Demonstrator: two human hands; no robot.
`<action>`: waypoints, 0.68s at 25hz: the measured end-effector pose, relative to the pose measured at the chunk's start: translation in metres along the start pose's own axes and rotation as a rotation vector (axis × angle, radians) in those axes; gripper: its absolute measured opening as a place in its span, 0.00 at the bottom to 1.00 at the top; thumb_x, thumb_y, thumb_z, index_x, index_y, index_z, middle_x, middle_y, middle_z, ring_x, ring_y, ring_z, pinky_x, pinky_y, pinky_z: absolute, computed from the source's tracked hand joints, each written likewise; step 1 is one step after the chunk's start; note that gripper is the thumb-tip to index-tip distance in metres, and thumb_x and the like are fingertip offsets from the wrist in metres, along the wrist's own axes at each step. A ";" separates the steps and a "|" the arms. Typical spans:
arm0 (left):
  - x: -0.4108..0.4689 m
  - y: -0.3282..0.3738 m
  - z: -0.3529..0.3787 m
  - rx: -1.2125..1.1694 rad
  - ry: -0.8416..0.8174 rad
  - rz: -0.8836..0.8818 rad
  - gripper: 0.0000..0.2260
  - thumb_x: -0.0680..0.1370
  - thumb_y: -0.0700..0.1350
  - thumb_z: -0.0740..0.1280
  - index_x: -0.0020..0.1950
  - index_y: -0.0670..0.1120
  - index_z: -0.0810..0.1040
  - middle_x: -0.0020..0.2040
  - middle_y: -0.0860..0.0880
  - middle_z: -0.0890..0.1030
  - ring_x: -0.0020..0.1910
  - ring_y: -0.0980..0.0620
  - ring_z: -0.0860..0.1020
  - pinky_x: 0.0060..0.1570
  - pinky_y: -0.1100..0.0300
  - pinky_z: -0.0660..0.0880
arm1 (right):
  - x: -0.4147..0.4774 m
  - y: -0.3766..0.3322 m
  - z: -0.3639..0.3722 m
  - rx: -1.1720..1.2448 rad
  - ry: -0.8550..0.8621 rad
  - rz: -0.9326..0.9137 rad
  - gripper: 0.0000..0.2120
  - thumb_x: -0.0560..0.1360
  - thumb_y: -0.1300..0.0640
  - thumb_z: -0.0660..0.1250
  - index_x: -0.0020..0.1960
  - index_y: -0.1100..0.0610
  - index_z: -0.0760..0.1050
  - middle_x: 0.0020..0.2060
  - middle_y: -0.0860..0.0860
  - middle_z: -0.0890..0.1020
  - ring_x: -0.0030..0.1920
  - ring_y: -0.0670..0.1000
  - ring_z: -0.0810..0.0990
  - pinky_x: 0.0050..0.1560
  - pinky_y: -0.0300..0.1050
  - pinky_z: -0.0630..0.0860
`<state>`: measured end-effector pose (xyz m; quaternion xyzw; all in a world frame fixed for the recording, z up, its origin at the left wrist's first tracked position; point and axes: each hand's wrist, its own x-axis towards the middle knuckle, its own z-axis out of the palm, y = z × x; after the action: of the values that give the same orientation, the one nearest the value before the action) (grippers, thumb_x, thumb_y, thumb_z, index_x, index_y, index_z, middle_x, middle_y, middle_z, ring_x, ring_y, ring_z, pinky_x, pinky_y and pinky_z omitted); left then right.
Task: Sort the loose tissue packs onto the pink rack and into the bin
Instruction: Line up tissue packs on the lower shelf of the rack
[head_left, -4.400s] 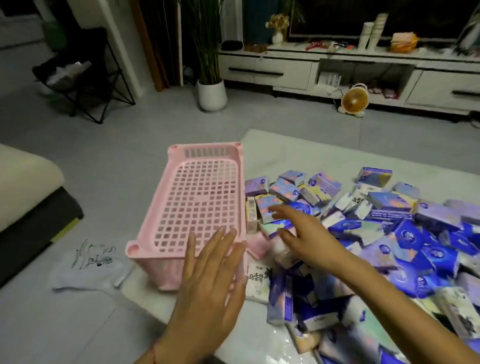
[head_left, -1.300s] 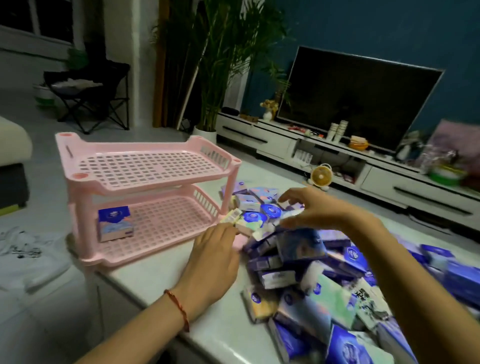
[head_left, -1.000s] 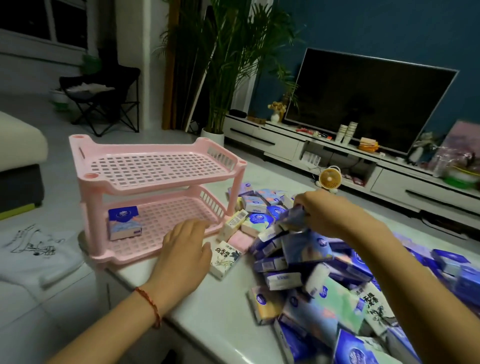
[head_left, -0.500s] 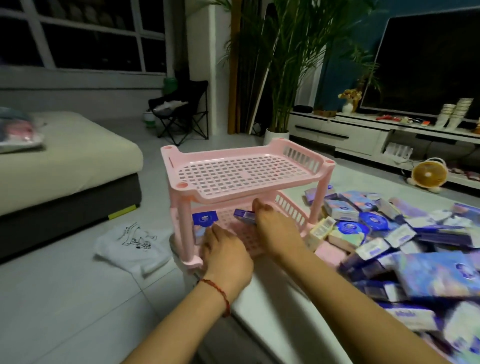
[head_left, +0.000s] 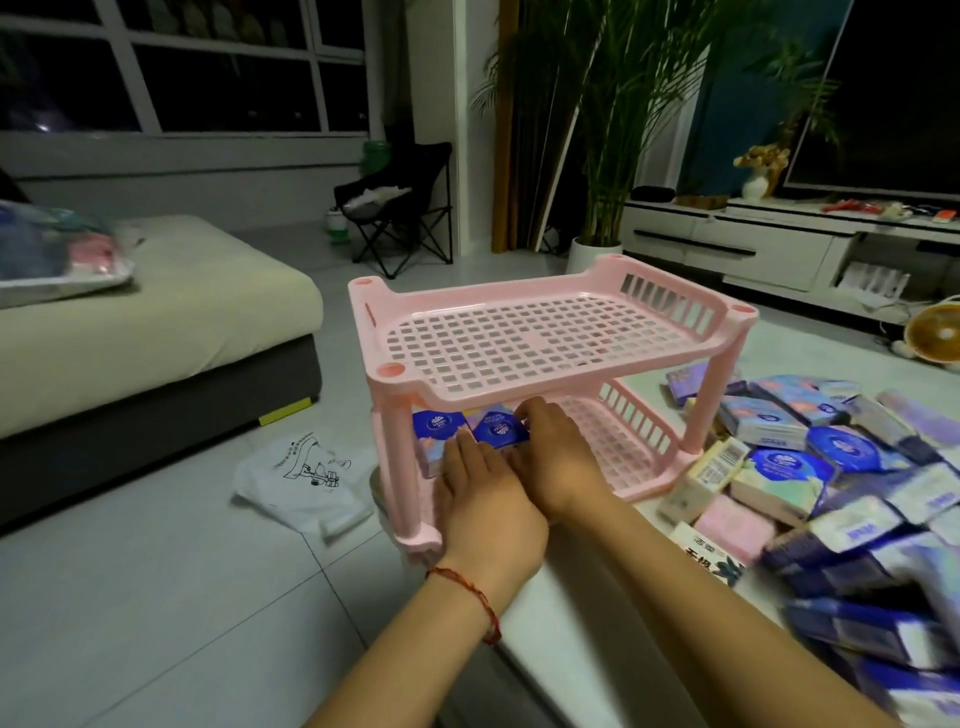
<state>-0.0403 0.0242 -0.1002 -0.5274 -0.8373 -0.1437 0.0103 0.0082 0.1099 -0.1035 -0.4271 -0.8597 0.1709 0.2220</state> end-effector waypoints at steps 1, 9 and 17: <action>-0.004 0.003 -0.003 0.057 -0.007 0.008 0.31 0.53 0.45 0.76 0.50 0.28 0.78 0.51 0.30 0.80 0.51 0.35 0.80 0.49 0.44 0.78 | 0.001 0.000 0.000 0.007 0.005 0.005 0.16 0.75 0.55 0.63 0.61 0.58 0.68 0.57 0.57 0.72 0.56 0.58 0.72 0.54 0.54 0.69; -0.003 -0.006 0.003 -0.012 0.039 -0.031 0.30 0.78 0.45 0.56 0.75 0.36 0.46 0.76 0.39 0.47 0.76 0.42 0.46 0.75 0.50 0.43 | -0.002 0.001 -0.009 -0.128 -0.264 -0.065 0.30 0.77 0.54 0.61 0.76 0.53 0.53 0.72 0.53 0.65 0.67 0.59 0.66 0.66 0.48 0.64; -0.020 0.015 -0.021 -0.120 0.152 0.105 0.27 0.78 0.42 0.58 0.75 0.42 0.52 0.76 0.41 0.51 0.76 0.42 0.48 0.74 0.48 0.48 | -0.054 -0.030 -0.098 -0.004 -0.467 0.088 0.22 0.76 0.64 0.61 0.69 0.61 0.66 0.61 0.58 0.74 0.55 0.53 0.76 0.53 0.44 0.72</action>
<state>-0.0211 0.0073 -0.0799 -0.5576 -0.7953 -0.2325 0.0495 0.0695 0.0589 -0.0190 -0.4133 -0.8687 0.2728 0.0089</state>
